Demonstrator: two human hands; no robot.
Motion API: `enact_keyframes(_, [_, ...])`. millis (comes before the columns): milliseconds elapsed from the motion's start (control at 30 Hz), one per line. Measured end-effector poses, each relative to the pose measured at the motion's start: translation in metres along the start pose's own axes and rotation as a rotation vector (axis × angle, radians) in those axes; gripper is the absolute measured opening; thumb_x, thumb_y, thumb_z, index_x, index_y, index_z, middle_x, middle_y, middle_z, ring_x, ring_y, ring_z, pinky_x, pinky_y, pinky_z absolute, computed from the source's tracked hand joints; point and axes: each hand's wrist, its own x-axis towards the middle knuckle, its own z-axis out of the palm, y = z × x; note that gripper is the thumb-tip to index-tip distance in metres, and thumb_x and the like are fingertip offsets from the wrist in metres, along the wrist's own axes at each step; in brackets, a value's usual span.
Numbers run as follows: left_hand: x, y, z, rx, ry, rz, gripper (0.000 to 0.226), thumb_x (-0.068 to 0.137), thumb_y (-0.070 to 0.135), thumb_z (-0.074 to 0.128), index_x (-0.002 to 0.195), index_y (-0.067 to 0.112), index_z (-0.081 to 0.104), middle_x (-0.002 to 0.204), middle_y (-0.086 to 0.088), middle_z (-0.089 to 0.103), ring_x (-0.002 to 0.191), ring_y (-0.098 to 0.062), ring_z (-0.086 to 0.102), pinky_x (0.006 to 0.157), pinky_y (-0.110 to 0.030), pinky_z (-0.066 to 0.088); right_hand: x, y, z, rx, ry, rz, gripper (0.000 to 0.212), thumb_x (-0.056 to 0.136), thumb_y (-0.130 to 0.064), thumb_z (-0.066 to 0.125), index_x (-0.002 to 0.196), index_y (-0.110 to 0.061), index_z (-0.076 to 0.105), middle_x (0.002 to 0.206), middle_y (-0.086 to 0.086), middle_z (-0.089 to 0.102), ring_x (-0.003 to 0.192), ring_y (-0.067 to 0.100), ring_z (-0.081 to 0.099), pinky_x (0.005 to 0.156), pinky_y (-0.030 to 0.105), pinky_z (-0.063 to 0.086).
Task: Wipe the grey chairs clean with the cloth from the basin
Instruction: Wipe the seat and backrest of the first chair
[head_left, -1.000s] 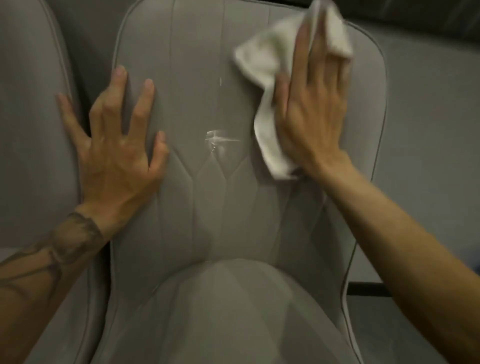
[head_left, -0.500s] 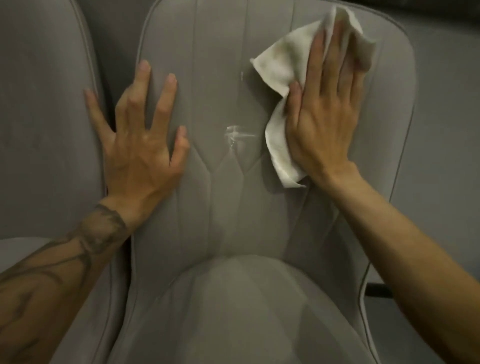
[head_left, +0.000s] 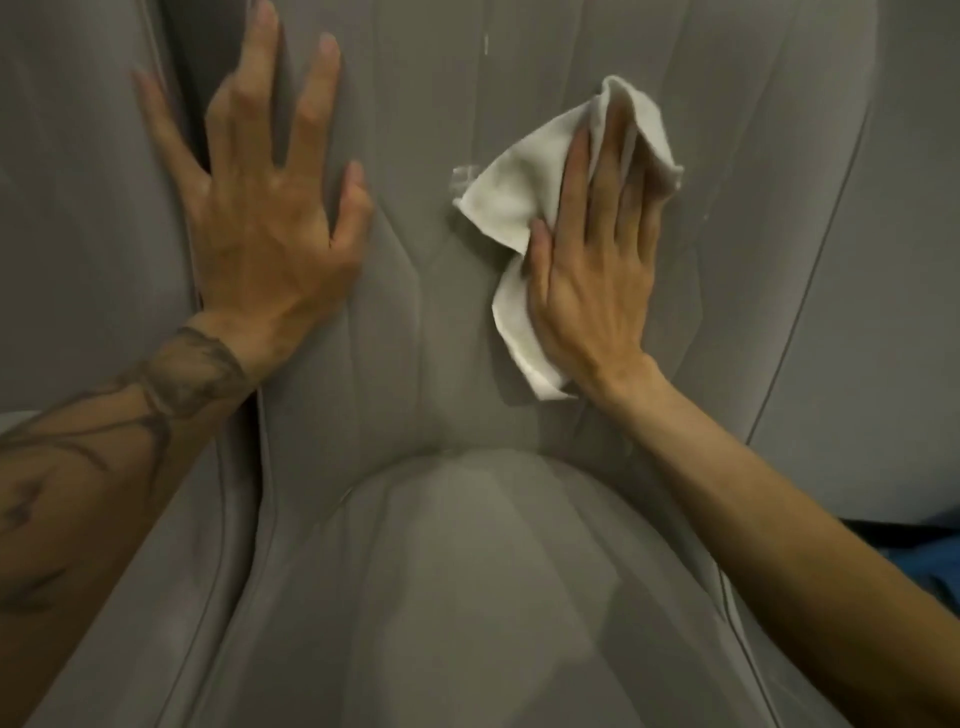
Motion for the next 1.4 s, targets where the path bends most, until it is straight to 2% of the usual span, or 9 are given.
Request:
enact_keyframes(200, [-0.001,-0.001,0.005,0.050,0.018,-0.026,0.059,0.108,0.050,0.038,0.163,0.030,0.031,0.163,-0.014,0.039,0.150,-0.027,0.039,0.123,-0.073,0.016,-0.157,0.006,-0.007,-0.067,-0.354,-0.353,0.065,0.110,-0.033,0.044,0.163,-0.007,0.018,0.171,0.015,0.017,0.153,0.036,0.035,0.125,0.046,0.022])
enact_keyframes(267, [-0.001,0.000,0.005,0.077,0.019,-0.033,0.058,0.108,0.050,0.038,0.161,0.027,0.035,0.159,-0.016,0.044,0.148,-0.028,0.041,0.123,-0.072,0.017,-0.157,0.011,0.000,-0.026,-0.356,-0.413,0.064,0.110,-0.030,0.043,0.164,-0.008,0.016,0.172,0.010,0.014,0.154,0.034,0.032,0.126,0.045,0.021])
enact_keyframes(433, [-0.002,0.000,0.004,0.068,0.007,-0.035,0.058,0.107,0.049,0.039,0.161,0.027,0.035,0.159,-0.015,0.043,0.149,-0.028,0.041,0.123,-0.072,0.016,-0.129,-0.005,0.017,-0.013,-0.240,-0.268,0.066,0.110,-0.032,0.038,0.165,-0.012,0.009,0.174,0.006,0.006,0.156,0.029,0.028,0.127,0.044,0.019])
enact_keyframes(533, [0.000,0.002,0.002,0.055,0.002,-0.034,0.059,0.107,0.049,0.040,0.162,0.028,0.033,0.163,-0.014,0.039,0.150,-0.027,0.040,0.123,-0.073,0.016,-0.154,-0.013,0.014,0.009,-0.296,-0.267,0.065,0.109,-0.033,0.042,0.163,-0.011,0.015,0.169,0.012,0.026,0.146,0.034,0.045,0.117,0.050,0.039])
enact_keyframes(633, [0.000,0.001,0.002,0.043,0.005,-0.031,0.060,0.107,0.047,0.040,0.164,0.029,0.030,0.167,-0.012,0.033,0.149,-0.026,0.041,0.123,-0.073,0.016,-0.159,-0.006,0.012,0.030,-0.354,-0.338,0.060,0.110,-0.031,0.041,0.162,-0.011,0.018,0.165,0.017,0.036,0.145,0.036,0.047,0.116,0.051,0.041])
enact_keyframes(800, [0.001,0.002,0.001,0.027,0.017,-0.012,0.061,0.107,0.045,0.040,0.165,0.029,0.028,0.170,-0.012,0.028,0.150,-0.026,0.040,0.122,-0.074,0.016,-0.080,-0.013,-0.003,-0.034,-0.164,-0.132,0.067,0.111,-0.036,0.037,0.165,-0.009,0.009,0.172,0.011,0.013,0.156,0.033,0.024,0.126,0.046,0.025])
enact_keyframes(1000, [0.001,0.002,0.002,0.026,0.019,-0.005,0.064,0.106,0.043,0.044,0.165,0.028,0.026,0.172,-0.012,0.025,0.146,-0.026,0.042,0.121,-0.074,0.017,0.074,-0.025,-0.008,0.007,0.180,0.143,0.066,0.110,-0.044,0.029,0.159,0.000,0.028,0.166,0.023,0.027,0.157,0.033,0.023,0.128,0.032,-0.002])
enact_keyframes(1233, [0.007,0.002,-0.016,-0.015,-0.074,-0.017,0.066,0.103,0.045,0.048,0.164,0.029,0.029,0.171,-0.006,0.028,0.141,-0.031,0.044,0.124,-0.069,0.014,-0.016,-0.057,-0.021,-0.029,-0.180,-0.086,0.064,0.110,-0.040,0.032,0.163,-0.010,0.013,0.171,0.016,0.019,0.159,0.035,0.021,0.128,0.050,0.021])
enact_keyframes(1400, [0.022,-0.031,-0.023,0.029,-0.123,0.097,0.072,0.100,0.060,0.046,0.164,0.037,0.025,0.172,-0.008,0.024,0.156,-0.038,0.025,0.123,-0.071,0.010,0.103,-0.044,-0.017,-0.029,0.105,-0.037,0.060,0.111,-0.040,0.029,0.161,-0.007,0.030,0.168,0.018,0.029,0.157,0.035,0.026,0.129,0.047,0.019])
